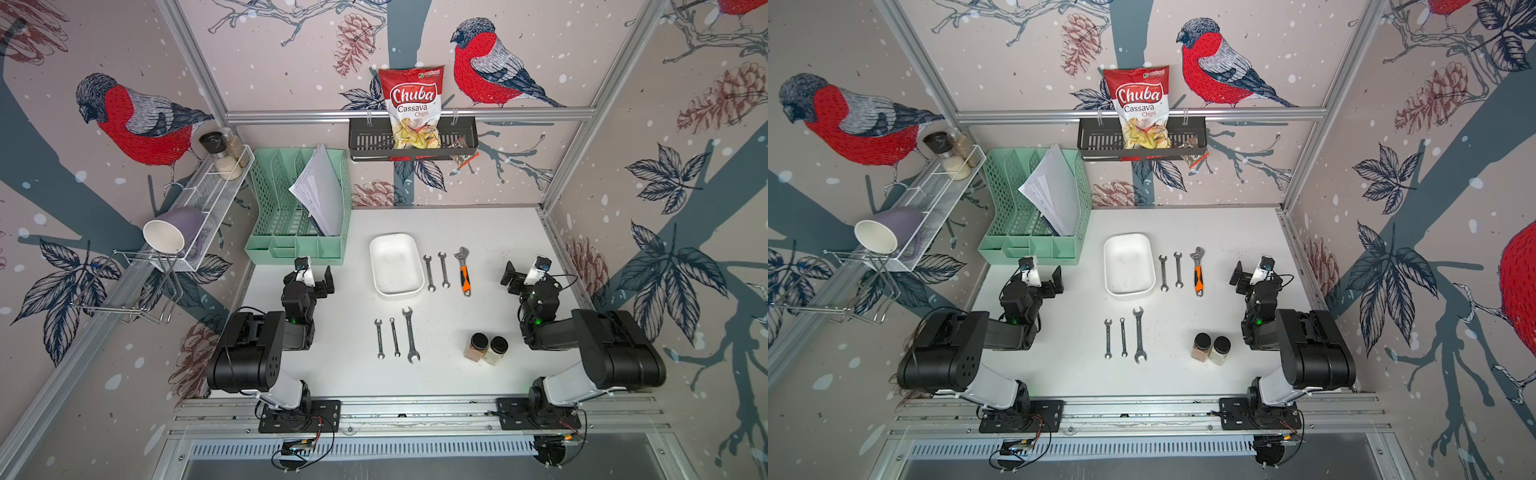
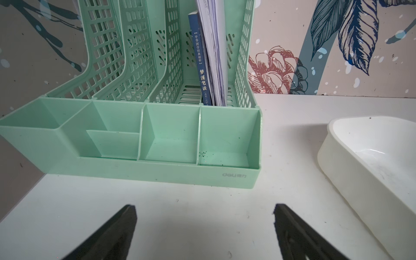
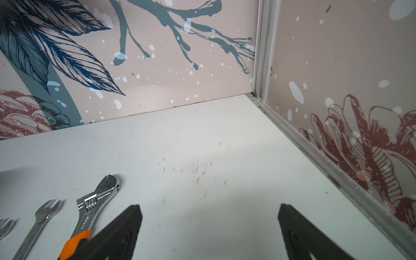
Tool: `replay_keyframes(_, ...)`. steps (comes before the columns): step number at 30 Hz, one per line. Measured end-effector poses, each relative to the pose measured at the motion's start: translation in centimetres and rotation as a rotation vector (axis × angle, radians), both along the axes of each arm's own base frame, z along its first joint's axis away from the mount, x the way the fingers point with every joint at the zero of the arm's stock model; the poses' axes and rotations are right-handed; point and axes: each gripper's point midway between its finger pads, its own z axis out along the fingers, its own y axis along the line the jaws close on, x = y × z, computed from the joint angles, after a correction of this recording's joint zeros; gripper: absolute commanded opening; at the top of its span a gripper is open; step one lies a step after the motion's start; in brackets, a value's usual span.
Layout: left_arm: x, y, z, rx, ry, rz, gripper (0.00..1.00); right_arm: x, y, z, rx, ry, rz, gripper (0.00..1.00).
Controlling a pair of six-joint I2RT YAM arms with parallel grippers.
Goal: Take out the wrench from the storage box
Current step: Reset both arms
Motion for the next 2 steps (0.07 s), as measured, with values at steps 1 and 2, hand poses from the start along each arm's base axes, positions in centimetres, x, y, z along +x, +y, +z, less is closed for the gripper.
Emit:
replay_keyframes(1,-0.04,0.01,0.09,0.0,-0.003,0.0,0.99,-0.04,0.01,-0.01,0.002,0.001,0.004,1.0)
replay_keyframes(2,-0.06,0.01,0.2,0.0,-0.006,0.001,0.99,-0.19,-0.22,0.08,0.002,-0.002,-0.001,1.0)
